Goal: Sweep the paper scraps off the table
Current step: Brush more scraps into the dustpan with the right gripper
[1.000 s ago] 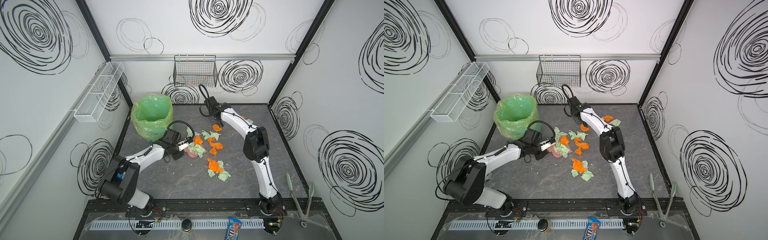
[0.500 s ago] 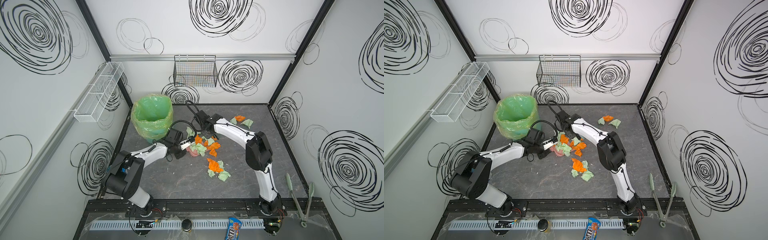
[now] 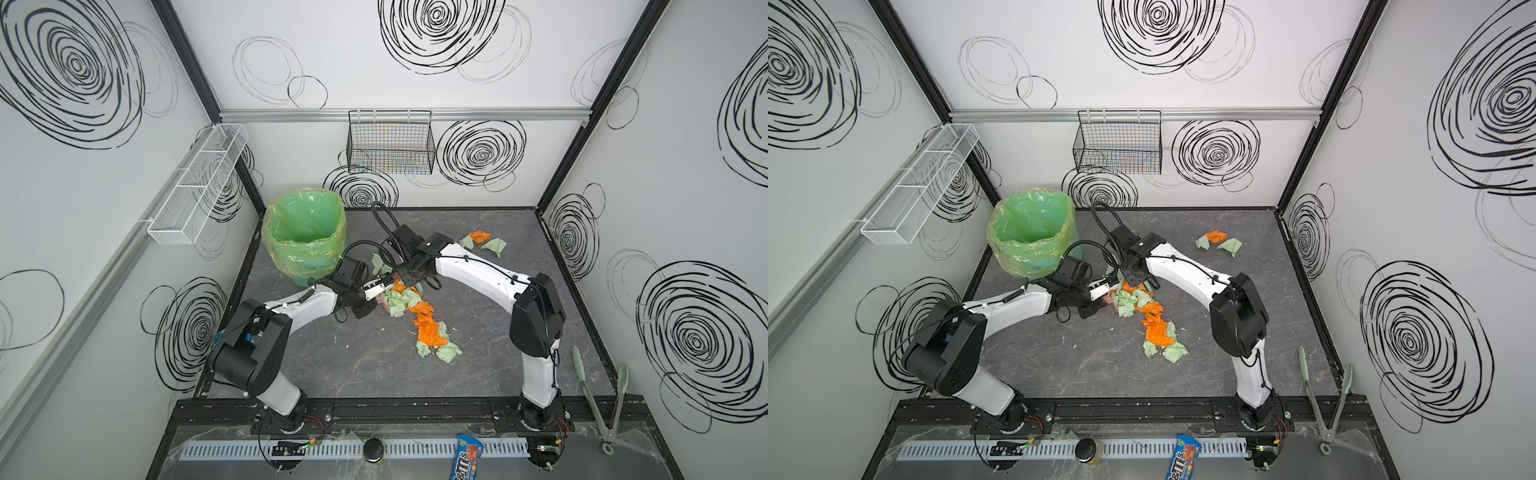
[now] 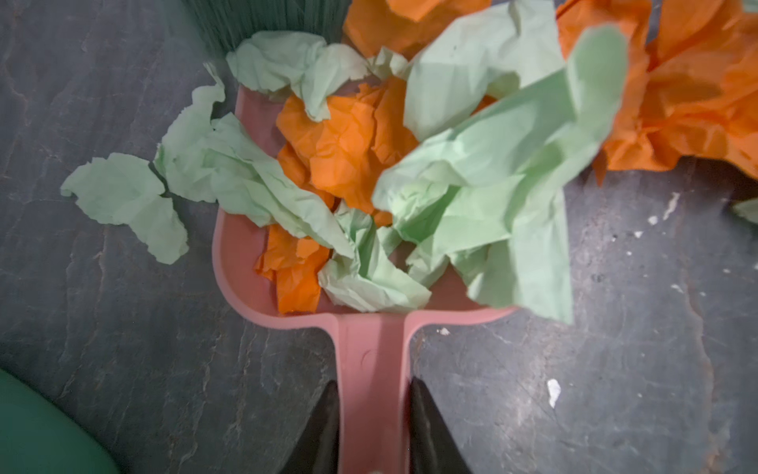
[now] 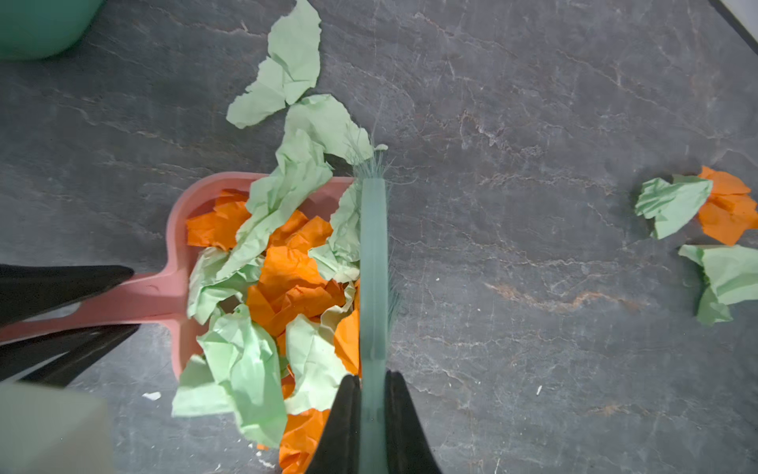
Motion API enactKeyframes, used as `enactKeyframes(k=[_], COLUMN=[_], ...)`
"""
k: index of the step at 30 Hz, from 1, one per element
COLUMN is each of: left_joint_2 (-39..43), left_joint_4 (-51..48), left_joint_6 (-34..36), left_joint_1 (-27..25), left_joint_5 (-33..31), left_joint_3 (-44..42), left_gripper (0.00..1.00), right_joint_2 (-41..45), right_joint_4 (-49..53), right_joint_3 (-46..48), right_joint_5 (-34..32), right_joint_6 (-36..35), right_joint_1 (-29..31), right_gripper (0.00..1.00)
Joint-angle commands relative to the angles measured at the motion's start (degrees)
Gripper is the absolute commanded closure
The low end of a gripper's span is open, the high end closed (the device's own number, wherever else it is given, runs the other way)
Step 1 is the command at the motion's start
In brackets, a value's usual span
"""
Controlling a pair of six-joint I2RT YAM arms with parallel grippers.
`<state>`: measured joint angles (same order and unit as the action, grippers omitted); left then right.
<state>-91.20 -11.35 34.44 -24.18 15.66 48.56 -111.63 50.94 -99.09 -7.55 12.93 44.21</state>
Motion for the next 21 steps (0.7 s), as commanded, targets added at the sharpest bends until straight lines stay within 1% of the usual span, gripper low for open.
enactKeyframes(k=[1,8,16,21], left_joint_2=[-0.3,1.4,2.7,2.4], left_joint_4=[1.9,1.5,2.8,3.6], left_joint_6=[-0.3,0.8,0.5,0.4], left_joint_1=[-0.7,-0.5,0.6,0.9], left_joint_5=[4.1,8.4,11.9,12.8], left_joint_3=[0.8,-0.3,-0.8,-0.6], left_gripper=[1.0,1.0,1.0,1.0], right_joint_2=[3.4,5.9,10.1,13.9], right_joint_4=[1.3,1.9,5.2,4.6], right_joint_3=[0.6,1.3,3.8,5.4], right_joint_5=[1.8,1.5,-6.1,-6.7], right_joint_6=[3.1,4.9,7.2,8.3], right_joint_1=[0.1,0.0,-0.4,-0.9], right_gripper=[1.0,1.0,1.0,1.0])
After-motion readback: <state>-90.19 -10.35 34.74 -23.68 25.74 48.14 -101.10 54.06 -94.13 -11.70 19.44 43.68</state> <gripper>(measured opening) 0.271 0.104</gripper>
